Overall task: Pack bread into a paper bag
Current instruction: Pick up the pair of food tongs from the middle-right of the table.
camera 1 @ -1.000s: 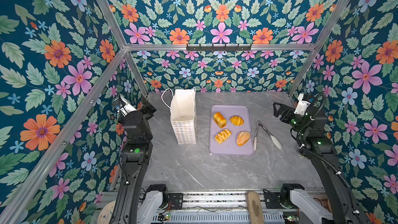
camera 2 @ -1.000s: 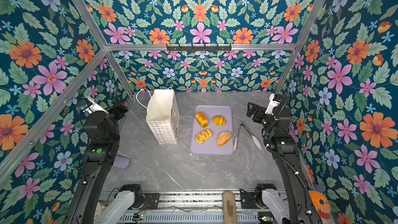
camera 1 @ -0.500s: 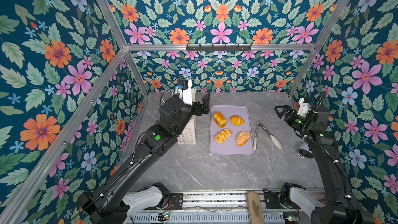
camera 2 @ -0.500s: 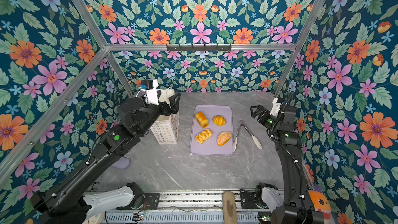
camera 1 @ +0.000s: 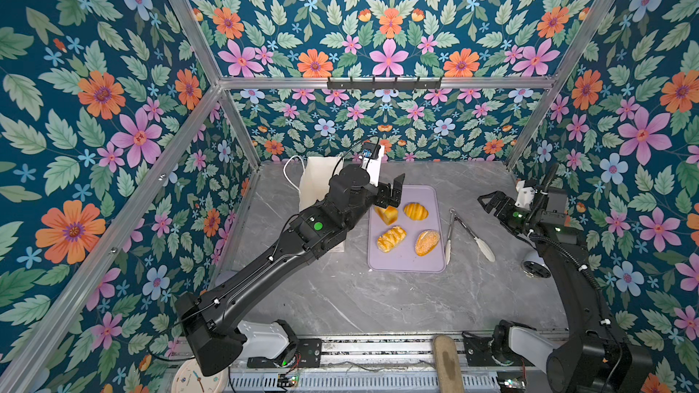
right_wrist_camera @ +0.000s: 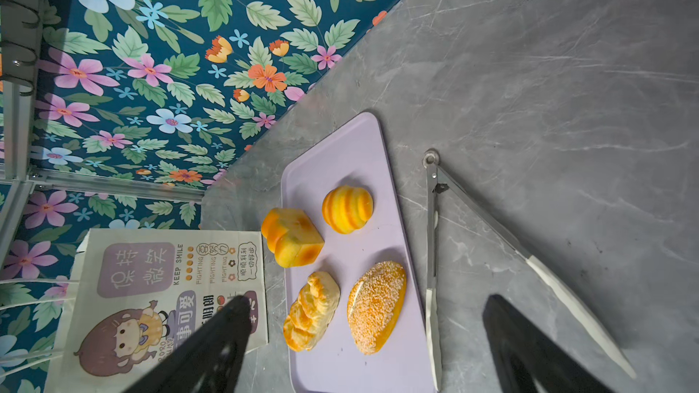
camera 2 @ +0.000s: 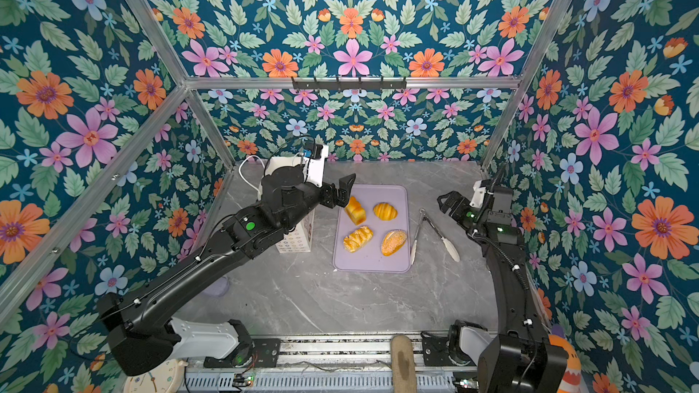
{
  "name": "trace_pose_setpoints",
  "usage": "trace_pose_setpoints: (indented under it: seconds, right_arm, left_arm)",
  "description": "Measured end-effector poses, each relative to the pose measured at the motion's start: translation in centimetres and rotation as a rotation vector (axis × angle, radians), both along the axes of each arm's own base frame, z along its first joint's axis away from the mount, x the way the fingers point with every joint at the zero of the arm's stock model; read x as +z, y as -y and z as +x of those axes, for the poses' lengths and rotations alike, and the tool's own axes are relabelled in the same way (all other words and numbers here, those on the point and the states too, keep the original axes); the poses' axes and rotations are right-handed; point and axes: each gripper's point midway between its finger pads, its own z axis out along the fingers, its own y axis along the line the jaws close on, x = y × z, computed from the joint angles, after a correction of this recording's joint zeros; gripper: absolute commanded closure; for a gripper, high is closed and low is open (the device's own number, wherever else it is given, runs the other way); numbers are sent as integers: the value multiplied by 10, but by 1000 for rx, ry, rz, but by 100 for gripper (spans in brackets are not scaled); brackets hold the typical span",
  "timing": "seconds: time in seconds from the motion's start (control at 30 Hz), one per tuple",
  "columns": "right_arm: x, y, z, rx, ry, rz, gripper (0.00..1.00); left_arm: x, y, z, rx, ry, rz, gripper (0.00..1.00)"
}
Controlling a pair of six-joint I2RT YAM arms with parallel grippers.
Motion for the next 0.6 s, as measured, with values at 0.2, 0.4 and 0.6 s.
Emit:
trace_pose_setpoints:
  seconds: [0.2,0.4,0.6]
  right_arm:
    - [-7,-10,0,39,-17,6,6]
    - [-25,-20,7,71,-75,-31,10]
    - [-54,-49,8,165,-171,-64,18]
  left_arm:
    - [7,-33,9,101,5,10,0]
    - [-24,-14,20,11,-104,56,3]
    - [-49,-17,32,38,-225,113,14]
